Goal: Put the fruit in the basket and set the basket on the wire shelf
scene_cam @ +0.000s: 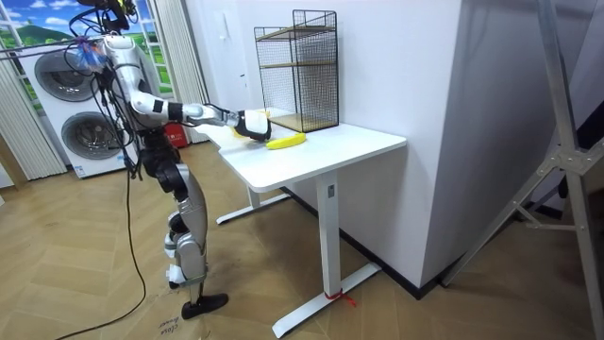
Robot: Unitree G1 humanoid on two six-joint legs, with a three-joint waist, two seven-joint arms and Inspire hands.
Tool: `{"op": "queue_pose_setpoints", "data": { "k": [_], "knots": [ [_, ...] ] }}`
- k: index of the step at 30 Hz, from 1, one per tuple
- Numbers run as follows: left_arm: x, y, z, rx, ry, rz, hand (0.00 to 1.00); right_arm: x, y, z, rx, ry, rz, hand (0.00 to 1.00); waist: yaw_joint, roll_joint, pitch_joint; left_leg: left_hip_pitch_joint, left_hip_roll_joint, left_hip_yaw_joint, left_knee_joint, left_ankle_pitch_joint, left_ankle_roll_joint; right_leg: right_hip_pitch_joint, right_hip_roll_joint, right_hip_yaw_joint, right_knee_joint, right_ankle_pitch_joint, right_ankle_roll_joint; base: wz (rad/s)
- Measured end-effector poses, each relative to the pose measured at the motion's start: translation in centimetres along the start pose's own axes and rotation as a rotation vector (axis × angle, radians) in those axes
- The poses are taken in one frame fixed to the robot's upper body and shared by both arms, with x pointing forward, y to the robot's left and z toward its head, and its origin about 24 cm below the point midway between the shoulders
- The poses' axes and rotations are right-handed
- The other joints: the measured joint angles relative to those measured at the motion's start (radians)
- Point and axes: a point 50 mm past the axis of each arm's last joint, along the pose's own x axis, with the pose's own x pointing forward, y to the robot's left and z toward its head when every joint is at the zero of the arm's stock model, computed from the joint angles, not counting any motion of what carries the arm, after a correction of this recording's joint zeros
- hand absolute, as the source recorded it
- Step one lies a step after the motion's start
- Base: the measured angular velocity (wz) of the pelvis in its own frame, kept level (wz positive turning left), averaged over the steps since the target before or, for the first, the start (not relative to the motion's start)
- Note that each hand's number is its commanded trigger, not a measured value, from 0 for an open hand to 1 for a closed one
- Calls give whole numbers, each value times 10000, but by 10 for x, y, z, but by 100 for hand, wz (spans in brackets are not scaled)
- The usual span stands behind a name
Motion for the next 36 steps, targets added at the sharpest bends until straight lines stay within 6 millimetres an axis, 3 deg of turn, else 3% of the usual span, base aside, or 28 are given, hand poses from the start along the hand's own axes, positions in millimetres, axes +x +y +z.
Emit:
{"op": "queue_pose_setpoints", "data": {
  "k": [11,20,26,32,36],
  "knots": [
    [-1,-1,-2,-20,-64,41,0,-6,1,-8,1627,-80,-255,100,-12,172,-50,-130,-1,-1,57,3,-2,-104,4,34,1,5,-7,0],
    [-2,-3,-11,-22,312,-49,0,-7,-5,-8,1978,-130,-928,100,-180,415,-9,-92,-10,25,48,3,-2,-84,4,146,5,4,-7,0],
    [-2,-5,-14,-77,422,-68,0,-8,-11,-8,2017,-126,-1443,100,-223,443,11,-69,-9,87,-23,3,-2,-105,8,177,16,4,-6,-2],
    [-4,-6,-18,-59,509,-144,0,-9,-19,20,1900,-1327,-1694,100,-239,321,-28,-111,-9,130,-7,5,-1,-188,9,194,15,2,-3,-2],
    [-4,-4,-14,-84,243,-79,0,-11,-24,35,1969,-2014,-1840,100,-221,191,-13,-122,-9,157,-11,5,0,-192,10,185,-3,2,-3,0]
  ]
}}
